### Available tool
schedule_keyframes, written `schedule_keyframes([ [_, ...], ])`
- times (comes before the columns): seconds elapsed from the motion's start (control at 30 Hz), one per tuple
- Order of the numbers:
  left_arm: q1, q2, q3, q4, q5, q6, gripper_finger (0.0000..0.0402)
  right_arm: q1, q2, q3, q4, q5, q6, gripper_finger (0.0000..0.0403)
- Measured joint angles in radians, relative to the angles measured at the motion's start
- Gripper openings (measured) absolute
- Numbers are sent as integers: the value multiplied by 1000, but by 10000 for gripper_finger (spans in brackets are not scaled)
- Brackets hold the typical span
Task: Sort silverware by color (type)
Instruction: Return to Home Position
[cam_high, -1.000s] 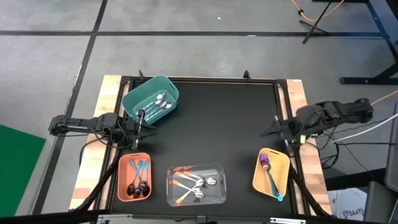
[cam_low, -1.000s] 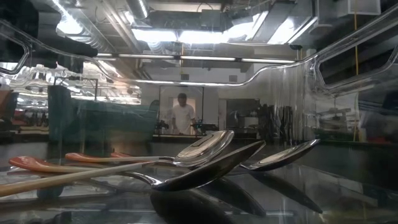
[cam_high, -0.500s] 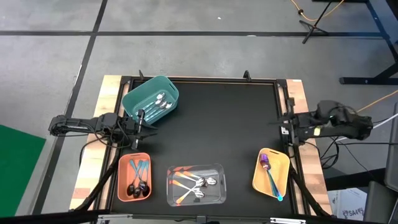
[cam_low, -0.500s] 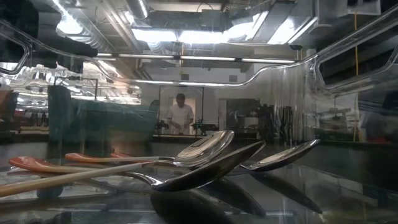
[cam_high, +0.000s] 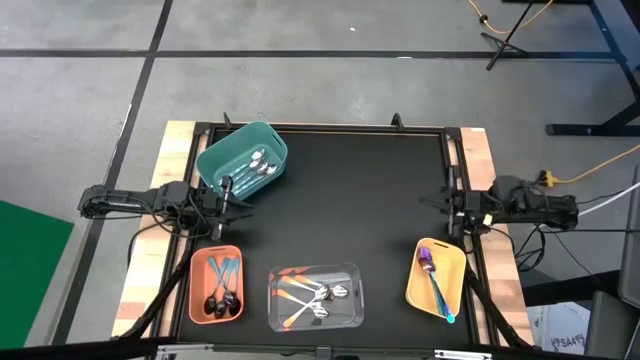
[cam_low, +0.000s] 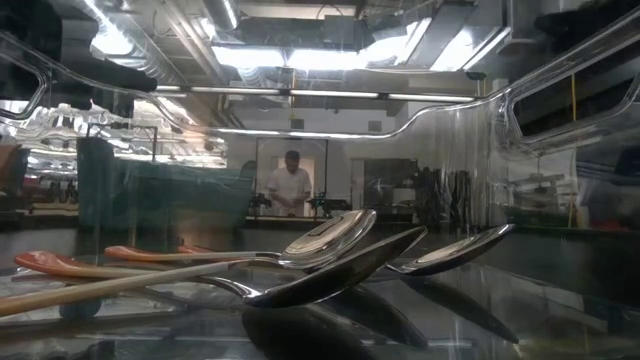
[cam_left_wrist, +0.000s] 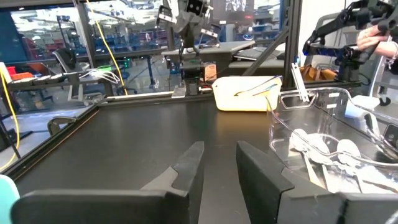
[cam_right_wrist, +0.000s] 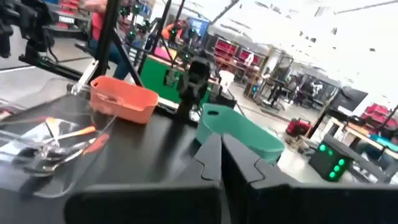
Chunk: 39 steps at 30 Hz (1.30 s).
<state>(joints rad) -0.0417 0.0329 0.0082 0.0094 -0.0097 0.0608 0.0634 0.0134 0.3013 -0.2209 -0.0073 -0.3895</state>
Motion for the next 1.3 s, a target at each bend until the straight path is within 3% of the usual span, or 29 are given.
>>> schedule_keyframes([
  [0.57, 0, 0, 0, 0, 0, 0, 89, 0, -5, -131, 74, 23, 55, 0],
  [0.93, 0, 0, 0, 0, 0, 0, 89, 0, -4, -294, 244, 16, 109, 0],
  [1.3, 0, 0, 0, 0, 0, 0, 89, 0, -4, -294, 247, 49, 200, 0],
])
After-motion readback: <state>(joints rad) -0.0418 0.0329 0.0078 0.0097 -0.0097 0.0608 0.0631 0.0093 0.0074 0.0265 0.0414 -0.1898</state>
